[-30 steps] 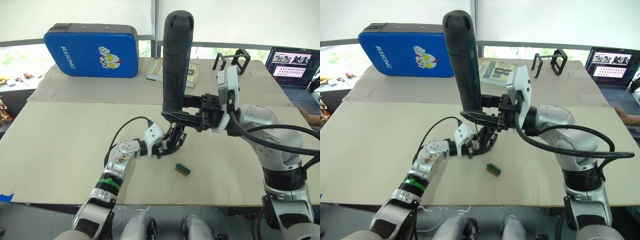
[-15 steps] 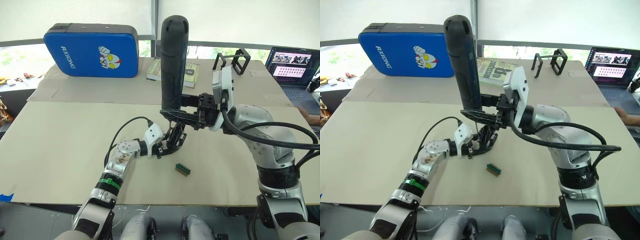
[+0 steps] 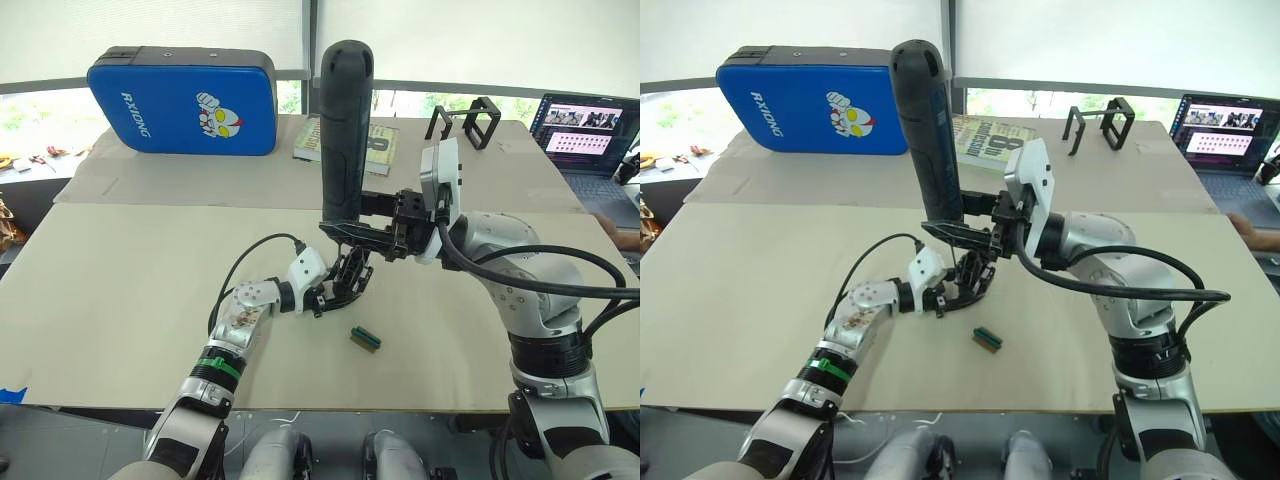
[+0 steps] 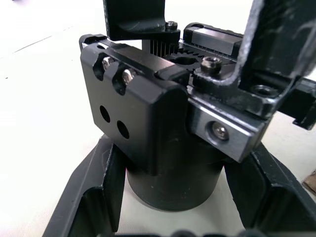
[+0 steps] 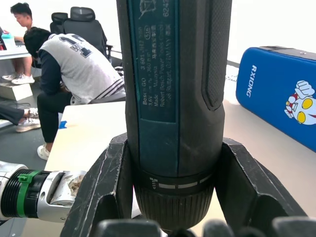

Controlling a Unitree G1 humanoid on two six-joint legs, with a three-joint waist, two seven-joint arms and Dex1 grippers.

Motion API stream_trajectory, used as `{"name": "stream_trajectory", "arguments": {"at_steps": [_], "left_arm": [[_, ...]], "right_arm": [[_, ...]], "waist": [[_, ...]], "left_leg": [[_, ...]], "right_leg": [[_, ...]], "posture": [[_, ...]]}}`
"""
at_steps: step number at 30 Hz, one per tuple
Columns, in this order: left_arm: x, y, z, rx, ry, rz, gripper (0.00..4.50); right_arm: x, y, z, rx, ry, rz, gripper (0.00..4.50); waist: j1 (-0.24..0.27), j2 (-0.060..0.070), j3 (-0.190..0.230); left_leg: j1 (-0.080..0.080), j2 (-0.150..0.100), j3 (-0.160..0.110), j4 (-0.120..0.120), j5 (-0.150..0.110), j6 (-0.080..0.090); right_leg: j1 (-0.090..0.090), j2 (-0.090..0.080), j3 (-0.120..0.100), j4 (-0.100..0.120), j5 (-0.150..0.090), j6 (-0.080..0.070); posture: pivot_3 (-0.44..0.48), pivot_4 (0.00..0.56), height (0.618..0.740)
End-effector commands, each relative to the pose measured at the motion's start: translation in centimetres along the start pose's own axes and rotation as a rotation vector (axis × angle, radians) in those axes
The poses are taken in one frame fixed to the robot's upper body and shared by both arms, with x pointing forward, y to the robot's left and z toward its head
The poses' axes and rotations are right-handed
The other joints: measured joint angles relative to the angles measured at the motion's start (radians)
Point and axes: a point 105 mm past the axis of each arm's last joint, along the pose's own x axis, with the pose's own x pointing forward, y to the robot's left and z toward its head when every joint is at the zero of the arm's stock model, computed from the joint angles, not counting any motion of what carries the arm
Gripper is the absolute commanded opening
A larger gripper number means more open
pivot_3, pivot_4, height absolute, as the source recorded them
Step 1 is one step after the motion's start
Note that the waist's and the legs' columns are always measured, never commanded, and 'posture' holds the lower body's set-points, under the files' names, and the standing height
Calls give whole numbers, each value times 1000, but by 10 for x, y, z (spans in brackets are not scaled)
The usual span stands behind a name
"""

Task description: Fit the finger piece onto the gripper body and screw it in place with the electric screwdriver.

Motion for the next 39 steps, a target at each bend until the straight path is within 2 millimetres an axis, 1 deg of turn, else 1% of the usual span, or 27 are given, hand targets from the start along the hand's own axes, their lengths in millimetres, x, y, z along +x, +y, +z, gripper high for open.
{"name": "stream_trajectory", "arguments": {"at_steps": [1,20,30,39], "left_arm": [[2,-3,10,24,-37,-11,2337],[2,-3,11,28,-40,-11,2337],[2,-3,12,31,-42,-9,2337],[3,-2,12,32,-41,-7,2337]], "right_arm": [[-1,1,15,-69,-57,5,1921],[-1,2,7,-60,-44,8,1921],[-3,-1,-3,-49,-30,-11,1921],[-1,0,1,-37,-47,-7,1921]], "waist": [[0,0,0],[-1,0,0],[0,0,0],[0,0,0]], "left_leg": [[0,0,0,0,0,0],[0,0,0,0,0,0],[0,0,0,0,0,0],[0,0,0,0,0,0]], "right_leg": [[0,0,0,0,0,0],[0,0,0,0,0,0],[0,0,0,0,0,0],[0,0,0,0,0,0]], "posture": [[0,150,740],[0,150,740],[0,150,740],[0,150,740]]}}
